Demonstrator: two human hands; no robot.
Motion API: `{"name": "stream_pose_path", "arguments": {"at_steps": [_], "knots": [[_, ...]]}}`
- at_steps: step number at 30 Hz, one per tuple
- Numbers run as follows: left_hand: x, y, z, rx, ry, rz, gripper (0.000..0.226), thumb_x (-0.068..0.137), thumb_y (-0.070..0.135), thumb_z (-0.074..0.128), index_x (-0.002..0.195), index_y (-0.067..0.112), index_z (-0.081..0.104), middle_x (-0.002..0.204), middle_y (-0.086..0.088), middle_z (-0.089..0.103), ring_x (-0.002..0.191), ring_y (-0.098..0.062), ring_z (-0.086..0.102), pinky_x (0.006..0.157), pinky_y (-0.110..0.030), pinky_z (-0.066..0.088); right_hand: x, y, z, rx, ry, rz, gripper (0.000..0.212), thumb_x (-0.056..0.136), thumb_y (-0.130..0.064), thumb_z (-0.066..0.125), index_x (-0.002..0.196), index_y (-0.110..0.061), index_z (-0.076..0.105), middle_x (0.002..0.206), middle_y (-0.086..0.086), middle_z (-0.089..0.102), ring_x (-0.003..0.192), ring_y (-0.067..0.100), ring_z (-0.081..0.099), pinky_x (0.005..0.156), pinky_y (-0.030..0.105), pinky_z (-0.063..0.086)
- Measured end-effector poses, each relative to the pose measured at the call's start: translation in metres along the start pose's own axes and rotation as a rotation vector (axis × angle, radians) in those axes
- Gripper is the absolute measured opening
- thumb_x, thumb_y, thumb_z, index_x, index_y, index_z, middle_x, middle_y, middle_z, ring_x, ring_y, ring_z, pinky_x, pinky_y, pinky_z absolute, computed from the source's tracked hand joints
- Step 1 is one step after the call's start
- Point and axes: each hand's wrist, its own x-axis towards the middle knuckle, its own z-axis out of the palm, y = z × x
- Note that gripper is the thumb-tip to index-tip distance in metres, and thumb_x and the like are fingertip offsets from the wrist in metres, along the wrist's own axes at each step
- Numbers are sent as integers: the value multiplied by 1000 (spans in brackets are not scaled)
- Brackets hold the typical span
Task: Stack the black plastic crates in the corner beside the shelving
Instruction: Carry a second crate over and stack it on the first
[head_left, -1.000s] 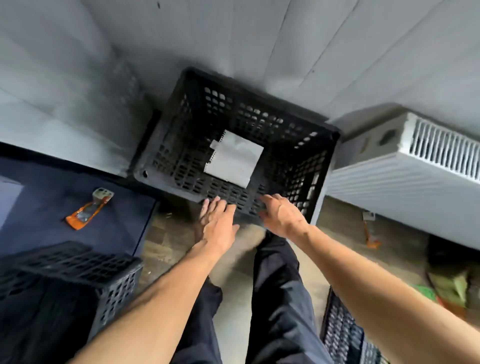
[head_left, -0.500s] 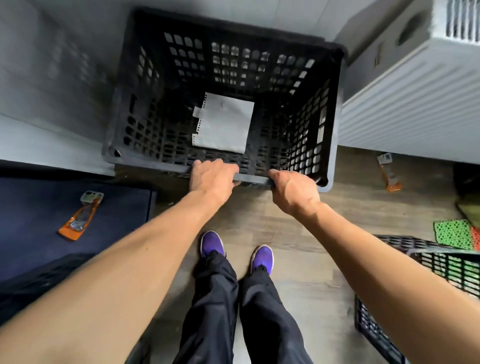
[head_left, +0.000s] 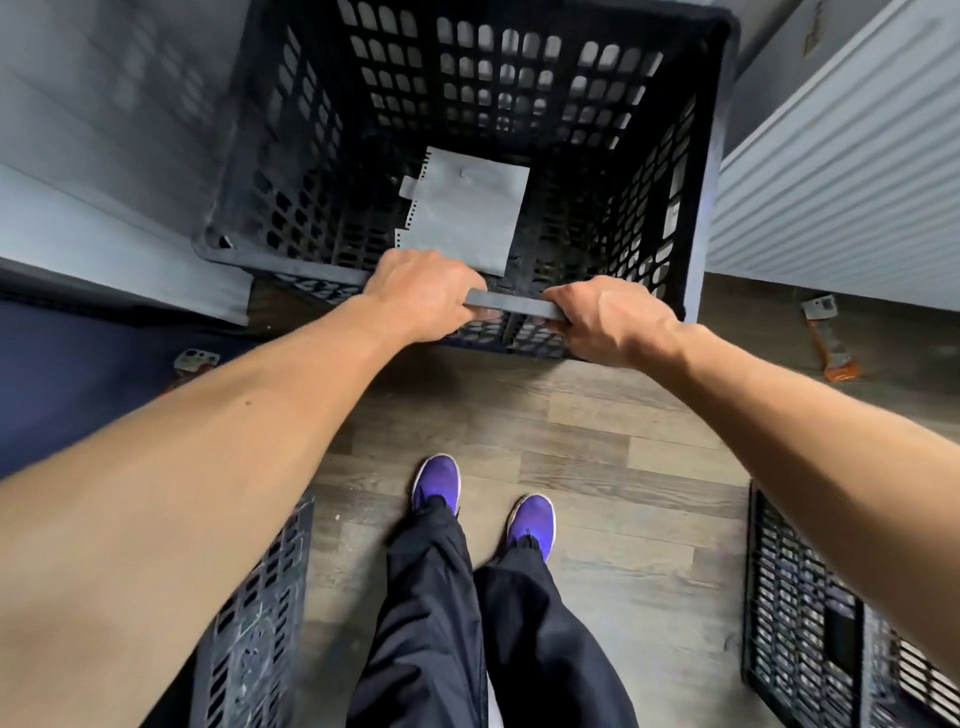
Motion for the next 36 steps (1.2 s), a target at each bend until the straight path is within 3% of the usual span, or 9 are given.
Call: {"name": "stream_pose_path", "arguments": {"at_steps": [5,10,16,20,23,28,32,36], "knots": [[-5,0,9,47,127,46,10,92,31,55,97,30,64,84,-2,69,78,-31,60,65,-33,38,2,0,7,-52,64,32,5,94,-28,52,93,-29,57,71,-3,57,63,24,55,61,34,43],[-9,-1,17,71,212,60,23,89,18,58,108,25,68,81,-8,69,76,-34,62,62,-33,36,-1,-4,13,-72,121,39,9,94,-24,52,98,-26,60,69,-3,55,64,27,56,59,35,43],[-11,-4,16,95,272,5,7,91,24,62,94,20,67,71,-6,64,62,-27,46,59,-34,35,-1,-8,-2,-144,160,12,13,95,-25,49,102,-27,60,75,-2,57,67,27,55,60,33,41],[-7,-6,13,106,279,-2,12,94,30,59,95,21,67,66,-3,56,63,-28,50,59,-34,35,5,-6,-12,-171,157,-18,13,96,-27,47,101,-24,59,75,0,57,70,30,57,61,36,43],[-2,-6,8,109,224,28,18,95,34,58,101,19,67,76,-7,63,76,-33,61,63,-35,36,6,-5,-6,-138,156,13,12,97,-29,48,96,-24,58,72,0,58,66,28,57,62,41,51],[-6,-5,10,145,184,50,14,93,22,60,105,18,66,77,-9,61,82,-35,62,64,-36,39,7,-7,8,-114,137,29,17,100,-36,46,95,-23,56,71,0,59,60,24,56,60,42,53],[-5,-2,6,97,189,28,18,95,33,57,102,20,66,76,-5,58,77,-31,56,65,-35,35,7,-4,1,-88,112,35,16,100,-35,47,89,-26,54,68,-2,58,58,20,56,59,39,52],[-2,7,14,69,198,1,13,93,25,60,103,23,68,77,-3,63,73,-26,54,64,-33,37,0,0,-2,-88,76,38,20,99,-34,45,79,-32,45,66,-4,57,60,20,57,61,39,52]]}}
